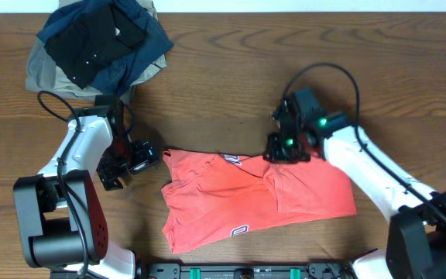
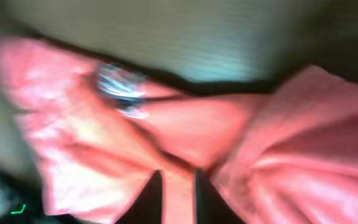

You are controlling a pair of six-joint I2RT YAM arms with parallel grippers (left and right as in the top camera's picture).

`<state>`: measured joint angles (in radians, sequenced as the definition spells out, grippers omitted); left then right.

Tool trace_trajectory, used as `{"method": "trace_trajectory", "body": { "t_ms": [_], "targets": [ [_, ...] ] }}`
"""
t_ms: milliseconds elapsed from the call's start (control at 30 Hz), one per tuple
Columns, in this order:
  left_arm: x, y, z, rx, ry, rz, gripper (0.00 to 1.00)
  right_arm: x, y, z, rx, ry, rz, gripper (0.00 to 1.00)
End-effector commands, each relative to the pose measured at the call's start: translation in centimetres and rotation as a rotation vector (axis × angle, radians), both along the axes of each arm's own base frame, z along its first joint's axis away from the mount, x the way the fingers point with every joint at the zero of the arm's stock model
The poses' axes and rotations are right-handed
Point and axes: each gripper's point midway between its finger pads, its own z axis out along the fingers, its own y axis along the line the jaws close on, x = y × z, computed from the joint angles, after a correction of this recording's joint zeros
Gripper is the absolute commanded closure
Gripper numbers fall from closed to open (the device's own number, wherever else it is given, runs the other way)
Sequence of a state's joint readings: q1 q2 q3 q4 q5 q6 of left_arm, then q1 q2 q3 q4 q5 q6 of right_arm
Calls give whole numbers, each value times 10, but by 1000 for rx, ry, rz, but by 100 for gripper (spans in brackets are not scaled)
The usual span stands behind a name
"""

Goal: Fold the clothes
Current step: 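Release the shirt and move the right gripper away to the right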

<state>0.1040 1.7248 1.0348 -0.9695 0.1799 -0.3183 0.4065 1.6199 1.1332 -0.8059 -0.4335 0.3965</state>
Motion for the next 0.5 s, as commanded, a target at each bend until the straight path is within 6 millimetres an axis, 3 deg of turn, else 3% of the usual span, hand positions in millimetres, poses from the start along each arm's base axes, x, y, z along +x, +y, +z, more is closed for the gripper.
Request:
{"method": "trace_trajectory", "body": {
  "t_ms": [0,67,133,267,300,367,467],
  "targets": [
    [5,2,6,10,-22,16,2,14,-2,45,15,-69,27,63],
    [5,2,6,10,-22,16,2,18,-28,44,-136,-79,-21,48],
    [5,2,6,10,-22,16,2,15,-50,37,-257,-63,-71,42],
    [5,2,6,10,-22,16,2,-8,-67,14,-344,49,-95,63],
    [5,2,6,10,-23,16,2,-15,-68,5,-346,80,-102,76],
    [7,2,6,11,-28,16,2,-29,-67,-13,-330,133,-109,92],
    [7,2,6,11,-31,16,2,-51,-55,-37,-268,202,-89,99]
  ]
}}
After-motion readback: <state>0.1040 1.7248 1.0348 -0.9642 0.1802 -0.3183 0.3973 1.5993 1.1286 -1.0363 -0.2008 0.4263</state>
